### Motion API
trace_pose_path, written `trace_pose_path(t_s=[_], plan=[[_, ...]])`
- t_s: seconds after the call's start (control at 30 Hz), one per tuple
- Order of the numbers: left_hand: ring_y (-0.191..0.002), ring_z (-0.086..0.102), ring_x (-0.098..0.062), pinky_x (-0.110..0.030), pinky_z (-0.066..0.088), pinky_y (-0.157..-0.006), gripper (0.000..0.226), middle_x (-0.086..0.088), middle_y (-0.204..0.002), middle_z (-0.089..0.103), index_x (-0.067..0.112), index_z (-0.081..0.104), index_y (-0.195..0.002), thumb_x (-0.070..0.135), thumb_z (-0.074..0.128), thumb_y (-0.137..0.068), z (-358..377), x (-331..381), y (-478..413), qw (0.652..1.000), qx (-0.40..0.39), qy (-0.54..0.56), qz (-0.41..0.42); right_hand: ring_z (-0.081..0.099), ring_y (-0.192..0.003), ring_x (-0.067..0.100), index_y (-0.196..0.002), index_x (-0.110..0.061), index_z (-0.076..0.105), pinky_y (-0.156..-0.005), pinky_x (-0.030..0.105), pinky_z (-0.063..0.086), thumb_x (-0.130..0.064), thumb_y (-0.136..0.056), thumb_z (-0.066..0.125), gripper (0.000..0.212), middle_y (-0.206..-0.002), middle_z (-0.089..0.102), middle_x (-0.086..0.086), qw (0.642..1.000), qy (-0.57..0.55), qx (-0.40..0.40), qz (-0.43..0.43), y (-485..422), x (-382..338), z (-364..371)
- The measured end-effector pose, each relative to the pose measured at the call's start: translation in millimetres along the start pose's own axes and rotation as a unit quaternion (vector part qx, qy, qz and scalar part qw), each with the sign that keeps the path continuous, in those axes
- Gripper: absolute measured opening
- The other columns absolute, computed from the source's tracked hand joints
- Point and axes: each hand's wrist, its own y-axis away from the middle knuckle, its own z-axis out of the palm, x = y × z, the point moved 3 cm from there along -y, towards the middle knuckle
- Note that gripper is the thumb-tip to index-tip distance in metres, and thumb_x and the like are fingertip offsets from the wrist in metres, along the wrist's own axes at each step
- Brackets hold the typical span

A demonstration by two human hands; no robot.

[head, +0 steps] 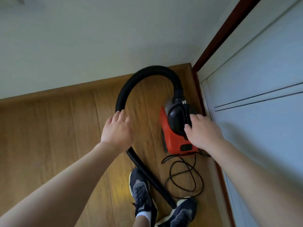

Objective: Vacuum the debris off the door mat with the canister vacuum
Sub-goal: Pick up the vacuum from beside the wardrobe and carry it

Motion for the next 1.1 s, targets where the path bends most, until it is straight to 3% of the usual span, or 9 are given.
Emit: trace_pose_path(t_s=[0.27, 0.4, 0.47, 0.53, 0.63, 0.7, 0.87, 0.97, 1.1], plan=[[-0.158, 0.011, -0.033, -0.049, 0.023, -0.126, 0.082, -0.016, -0.171, 0.005, 0.014, -0.007, -0.162, 0.028, 0.046, -0.101, 32, -17, -25, 0.994, 0.006, 0.065, -0.087, 0.055, -0.126, 0.032, -0.159, -0.008, 0.021, -0.092, 0.042, 0.05, -0.041, -0.106, 0.036, 0.063, -0.146, 0.052, 0.015, 0.998, -0.043, -0.008, 0.046, -36, 9, 30], [-0.152, 0.026, -0.039, -0.052, 0.044, -0.113, 0.094, -0.019, -0.169, 0.011, 0.015, -0.014, -0.16, 0.03, 0.056, -0.099, 44, -26, -36, 0.985, -0.007, 0.115, -0.128, 0.058, -0.118, 0.033, -0.155, -0.007, 0.028, -0.086, 0.041, 0.049, -0.036, -0.107, 0.036, 0.056, -0.136, 0.057, 0.016, 0.996, -0.076, -0.003, 0.054, -47, 13, 42], [-0.14, 0.043, -0.04, -0.051, 0.055, -0.098, 0.098, -0.02, -0.163, 0.025, 0.016, -0.017, -0.16, 0.032, 0.058, -0.099, 49, -30, -43, 0.979, -0.009, 0.139, -0.146, 0.06, -0.11, 0.032, -0.151, -0.007, 0.033, -0.079, 0.039, 0.049, -0.034, -0.108, 0.036, 0.052, -0.128, 0.06, 0.015, 0.994, -0.09, 0.0, 0.055, -51, 15, 48], [-0.117, 0.061, -0.037, -0.048, 0.06, -0.082, 0.1, -0.021, -0.151, 0.042, 0.017, -0.02, -0.16, 0.032, 0.059, -0.1, 52, -32, -48, 0.975, -0.009, 0.157, -0.157, 0.062, -0.099, 0.03, -0.147, -0.007, 0.037, -0.072, 0.036, 0.047, -0.033, -0.108, 0.036, 0.047, -0.118, 0.063, 0.014, 0.993, -0.105, 0.002, 0.056, -56, 17, 53], [-0.089, 0.066, -0.03, -0.04, 0.057, -0.064, 0.099, -0.023, -0.138, 0.053, 0.02, -0.021, -0.159, 0.026, 0.059, -0.101, 58, -35, -54, 0.97, -0.003, 0.181, -0.162, 0.059, -0.083, 0.025, -0.139, -0.008, 0.043, -0.063, 0.035, 0.044, -0.031, -0.108, 0.036, 0.039, -0.102, 0.063, 0.009, 0.991, -0.117, 0.019, 0.059, -61, 20, 59], [-0.087, 0.065, -0.029, -0.039, 0.057, -0.065, 0.099, -0.023, -0.136, 0.053, 0.021, -0.019, -0.16, 0.021, 0.06, -0.101, 60, -37, -58, 0.966, 0.009, 0.2, -0.162, 0.058, -0.078, 0.023, -0.137, -0.008, 0.044, -0.059, 0.034, 0.042, -0.031, -0.108, 0.037, 0.037, -0.093, 0.062, 0.006, 0.989, -0.131, 0.029, 0.063, -64, 21, 62], [-0.111, 0.063, -0.039, -0.045, 0.057, -0.084, 0.093, -0.021, -0.146, 0.044, 0.012, -0.002, -0.162, 0.017, 0.065, -0.098, 63, -39, -60, 0.951, 0.022, 0.252, -0.179, 0.054, -0.065, 0.012, -0.138, -0.011, 0.043, -0.05, 0.029, 0.037, -0.026, -0.108, 0.04, 0.034, -0.077, 0.057, -0.001, 0.979, -0.184, 0.046, 0.072, -65, 22, 70], [-0.103, 0.062, -0.034, -0.038, 0.054, -0.079, 0.063, -0.019, -0.136, 0.046, 0.006, 0.03, -0.15, 0.017, 0.064, -0.098, 63, -38, -59, 0.943, 0.036, 0.277, -0.182, 0.06, -0.069, 0.018, -0.133, -0.013, 0.047, -0.054, 0.031, 0.044, -0.024, -0.107, 0.041, 0.029, -0.082, 0.063, 0.003, 0.966, -0.236, 0.052, 0.092, -67, 21, 73], [-0.084, 0.064, -0.025, -0.043, 0.059, -0.07, 0.044, -0.012, -0.11, 0.061, 0.01, 0.037, -0.136, 0.019, 0.061, -0.1, 64, -40, -53, 0.933, 0.026, 0.308, -0.183, 0.069, -0.079, 0.026, -0.133, -0.017, 0.046, -0.073, 0.048, 0.06, -0.028, -0.106, 0.041, 0.029, -0.092, 0.067, 0.006, 0.947, -0.292, 0.041, 0.126, -70, 20, 76]])
